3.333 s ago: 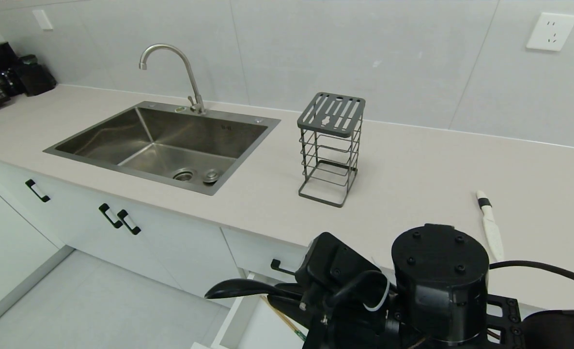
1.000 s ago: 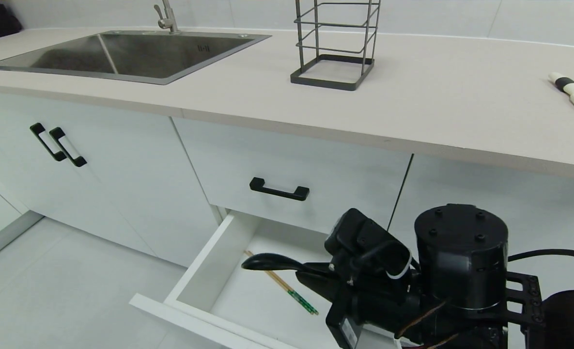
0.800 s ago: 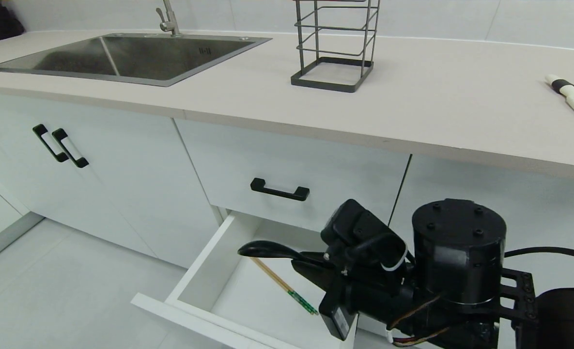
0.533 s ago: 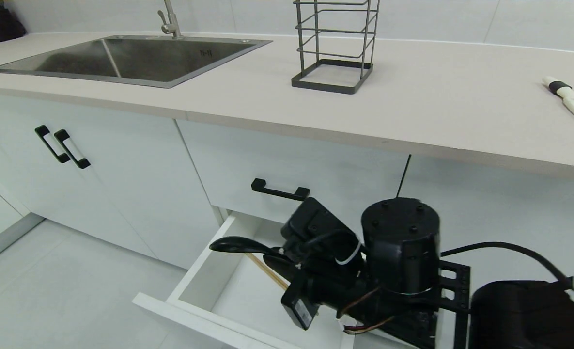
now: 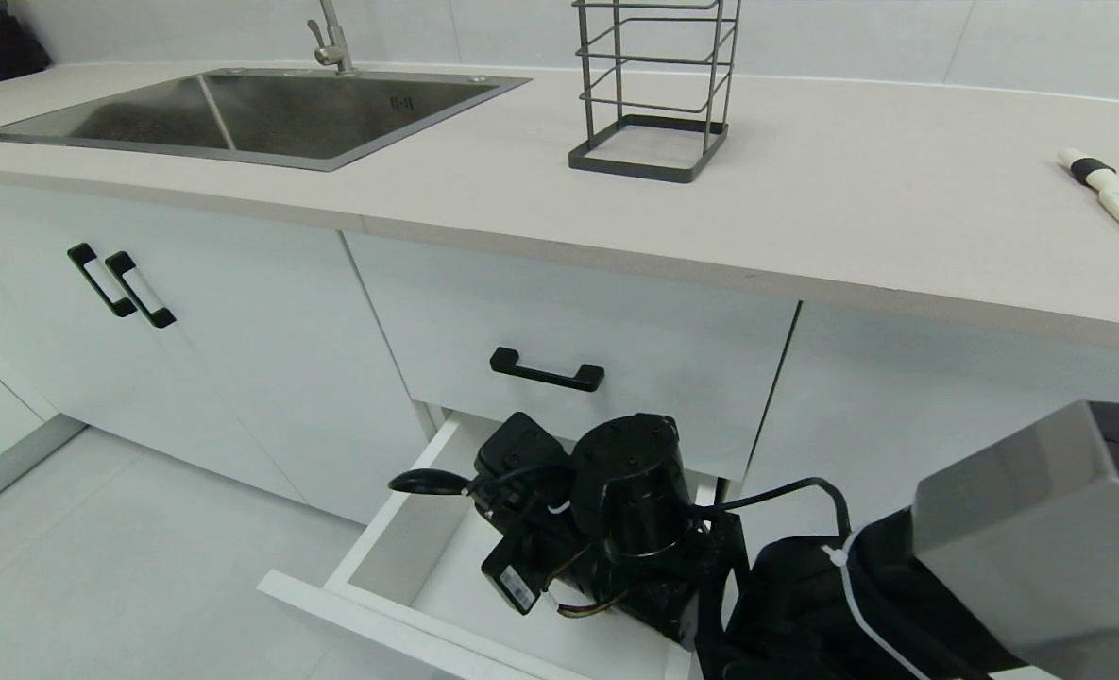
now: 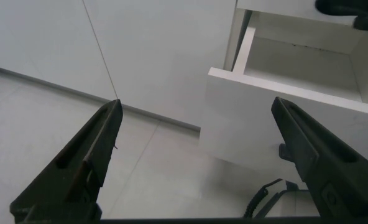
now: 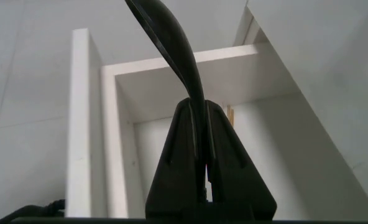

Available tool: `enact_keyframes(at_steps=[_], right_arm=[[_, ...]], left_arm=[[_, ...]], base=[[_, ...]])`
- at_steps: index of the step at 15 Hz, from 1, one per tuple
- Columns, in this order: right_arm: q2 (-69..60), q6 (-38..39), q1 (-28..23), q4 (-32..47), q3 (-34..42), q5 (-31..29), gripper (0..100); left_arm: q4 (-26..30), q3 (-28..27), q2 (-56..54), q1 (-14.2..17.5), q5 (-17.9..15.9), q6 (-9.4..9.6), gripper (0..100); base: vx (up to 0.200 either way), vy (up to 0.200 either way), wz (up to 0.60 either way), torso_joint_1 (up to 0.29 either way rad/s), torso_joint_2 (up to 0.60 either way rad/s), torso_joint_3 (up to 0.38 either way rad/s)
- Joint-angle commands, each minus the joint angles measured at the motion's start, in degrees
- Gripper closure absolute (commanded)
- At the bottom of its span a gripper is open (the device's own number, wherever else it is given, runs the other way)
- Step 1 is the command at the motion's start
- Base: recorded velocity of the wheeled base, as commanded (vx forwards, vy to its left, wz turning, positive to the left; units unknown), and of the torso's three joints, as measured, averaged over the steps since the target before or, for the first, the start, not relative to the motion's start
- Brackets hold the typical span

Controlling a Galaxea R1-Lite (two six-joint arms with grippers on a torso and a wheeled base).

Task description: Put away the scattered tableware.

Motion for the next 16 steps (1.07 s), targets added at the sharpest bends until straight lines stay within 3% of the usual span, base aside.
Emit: enact_keyframes(at_steps=[1,7,16], right_arm=[[3.4,0.0,-1.5,0.0,-0.6,0.0,100],[6.8,0.1,-4.2,0.0,-1.6,0.1,100],[15.0,0.3,-6.0,3.5,-10.6,0.5,100]], left_arm=[[0.0,0.0,0.0,0.0,0.0,-0.01,0],[0.0,0.0,0.0,0.0,0.0,-0.01,0],[0.0,0.0,0.0,0.0,0.1,-0.01,0]], base=[[0.000,0.000,0.00,0.000,0.00,0.000],[0.000,0.000,0.00,0.000,0.00,0.000],[0.000,0.000,0.00,0.000,0.00,0.000]])
